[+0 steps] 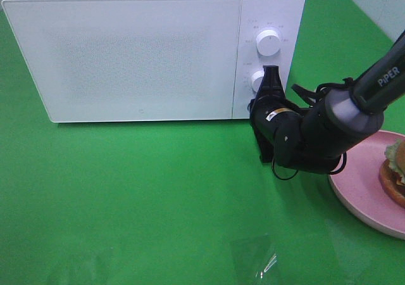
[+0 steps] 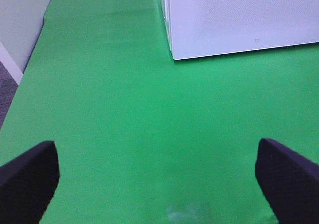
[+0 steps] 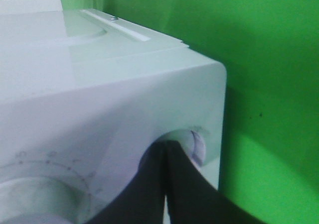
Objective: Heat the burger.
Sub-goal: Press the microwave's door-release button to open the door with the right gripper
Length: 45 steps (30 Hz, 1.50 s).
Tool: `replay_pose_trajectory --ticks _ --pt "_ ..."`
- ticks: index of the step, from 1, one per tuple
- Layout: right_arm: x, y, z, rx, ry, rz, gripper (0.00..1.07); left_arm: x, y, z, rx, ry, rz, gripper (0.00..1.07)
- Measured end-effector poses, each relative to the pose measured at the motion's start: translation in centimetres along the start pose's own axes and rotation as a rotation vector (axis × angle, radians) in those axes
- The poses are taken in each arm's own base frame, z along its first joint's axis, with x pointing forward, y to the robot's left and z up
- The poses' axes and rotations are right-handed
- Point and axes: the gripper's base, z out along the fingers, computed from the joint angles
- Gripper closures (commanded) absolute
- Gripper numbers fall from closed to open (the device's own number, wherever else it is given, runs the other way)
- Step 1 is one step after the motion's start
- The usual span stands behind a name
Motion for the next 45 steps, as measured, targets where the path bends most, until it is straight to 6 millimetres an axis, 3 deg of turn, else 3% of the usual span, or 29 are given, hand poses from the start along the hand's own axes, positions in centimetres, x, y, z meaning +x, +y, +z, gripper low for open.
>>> replay_pose_trajectory --ticks 9,30,45 --pt "-0.2 0.2 1.1 0.051 0.009 0.013 1.07 0.0 0.0 0.0 0.000 0.000 0.000 0.07" --pt "-0.2 0.1 1.1 0.062 0.013 -0.002 1.07 0.0 0.0 0.0 0.000 0.000 0.000 0.07" --pt "-0.2 0.4 -0.7 0.038 0.062 -0.031 1.07 0.0 0.0 0.0 0.000 -0.001 0.000 0.07"
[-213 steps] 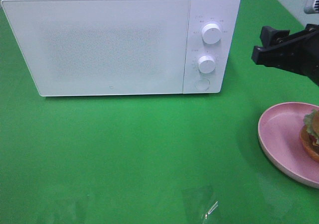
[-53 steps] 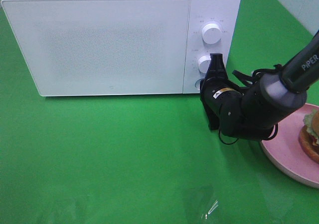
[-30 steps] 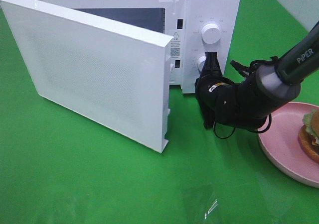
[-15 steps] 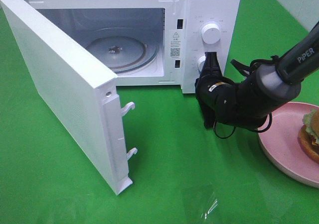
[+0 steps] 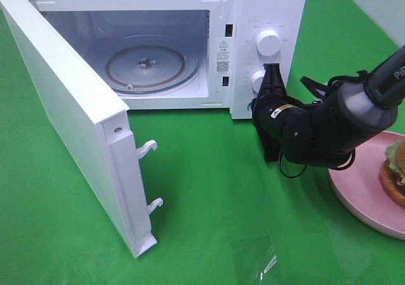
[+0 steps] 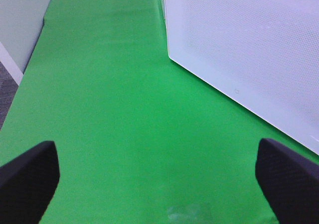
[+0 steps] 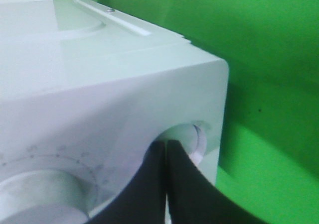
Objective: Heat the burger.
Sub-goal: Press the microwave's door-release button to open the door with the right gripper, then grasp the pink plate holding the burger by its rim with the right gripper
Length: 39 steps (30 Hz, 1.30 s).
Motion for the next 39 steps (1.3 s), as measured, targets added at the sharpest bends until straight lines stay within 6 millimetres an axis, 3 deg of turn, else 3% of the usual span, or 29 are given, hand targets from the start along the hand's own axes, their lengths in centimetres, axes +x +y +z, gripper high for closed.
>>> replay_pose_trajectory --ticks 20,32,39 --pt "1.2 1.7 -3.9 0.150 0.246 -0.226 1.06 0.0 0.0 0.0 0.000 -0.001 0.000 0.07" --pt "0.9 4.0 -7.3 0.257 0.404 -0.746 1.03 0.0 0.0 0.0 0.000 -0.001 0.000 0.07" --pt "0.7 5.0 -9.3 0.287 0.504 -0.964 1.00 0.0 0.0 0.0 0.000 -0.001 0.000 0.07"
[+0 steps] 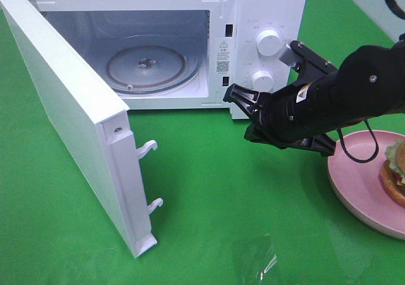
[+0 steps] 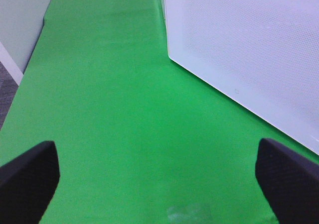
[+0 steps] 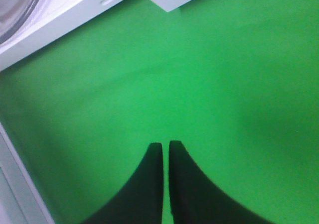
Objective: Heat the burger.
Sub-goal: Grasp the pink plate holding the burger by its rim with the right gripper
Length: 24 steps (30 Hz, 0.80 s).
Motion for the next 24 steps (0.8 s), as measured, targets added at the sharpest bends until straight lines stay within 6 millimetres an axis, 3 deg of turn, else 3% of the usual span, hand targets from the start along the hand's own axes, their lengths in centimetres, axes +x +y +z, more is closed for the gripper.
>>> replay_pose_trajectory --ticks 9,17,19,20,21,22,24 --pt "0.1 0.3 -3.4 0.022 0.088 -0.273 0.97 0.0 0.0 0.0 0.000 0.000 0.000 0.07" --pt "0.6 -0.2 -5.6 0.065 0.197 -0.408 0.92 0.0 0.0 0.0 0.000 0.000 0.000 0.07" --pt "0.5 -0.6 -6.2 0.076 0.216 -0.435 0.86 0.0 0.0 0.0 0.000 0.000 0.000 0.07" --pt "0.1 -1.1 -6.8 0.091 0.227 -0.452 0.76 0.0 0.0 0.0 0.000 0.000 0.000 0.07" --pt "0.1 -1.1 -6.8 0.091 0.227 -0.452 0.76 0.0 0.0 0.0 0.000 0.000 0.000 0.07" --pt "-0.2 -1.6 -7.2 0.105 0.239 -0.473 0.59 0.0 0.0 0.0 0.000 0.000 0.000 0.07" --pt "-0.5 -2.1 -7.5 0.122 0.245 -0.495 0.53 0.0 0.0 0.0 0.000 0.000 0.000 0.07"
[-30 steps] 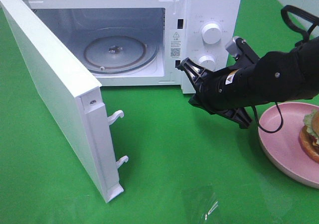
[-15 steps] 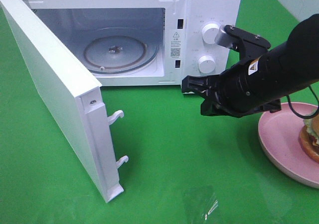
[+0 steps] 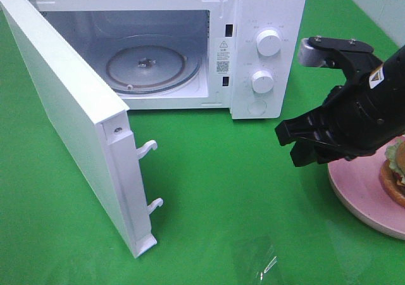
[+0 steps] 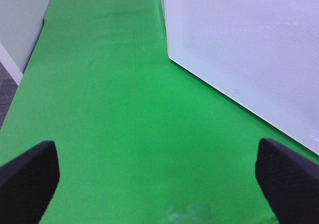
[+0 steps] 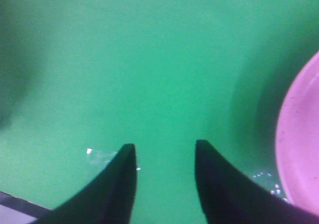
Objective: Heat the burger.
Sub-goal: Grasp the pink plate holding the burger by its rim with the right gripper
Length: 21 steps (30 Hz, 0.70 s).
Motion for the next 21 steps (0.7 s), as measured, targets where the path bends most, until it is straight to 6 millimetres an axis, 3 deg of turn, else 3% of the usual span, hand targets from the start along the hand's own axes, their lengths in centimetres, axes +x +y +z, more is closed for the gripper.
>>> replay_pose_trajectory --ticks 1,2,3,4,5,19,21 --pt "0.0 -0.2 -0.1 0.007 0.004 -0.016 0.33 0.0 0.0 0.0 0.000 0.000 0.000 0.07" --pt "0.0 -0.2 -0.1 0.007 0.004 -0.016 0.33 0.0 0.0 0.0 0.000 0.000 0.000 0.07" --pt "0.1 -0.6 -0.3 0.026 0.013 -0.041 0.14 0.0 0.0 0.0 0.000 0.000 0.000 0.07" --pt "0.1 -0.6 -0.3 0.026 0.013 -0.041 0.14 0.0 0.0 0.0 0.000 0.000 0.000 0.07" --pt "0.2 -1.0 -0.4 0.047 0.031 -0.071 0.06 0.0 0.0 0.0 0.000 0.000 0.000 0.07" --pt "0.4 -4.5 -0.8 0.166 0.086 -0.045 0.09 0.0 0.0 0.0 0.000 0.000 0.000 0.07" --pt "0.4 -4.9 -0.1 0.195 0.111 -0.045 0.10 0.0 0.0 0.0 0.000 0.000 0.000 0.07"
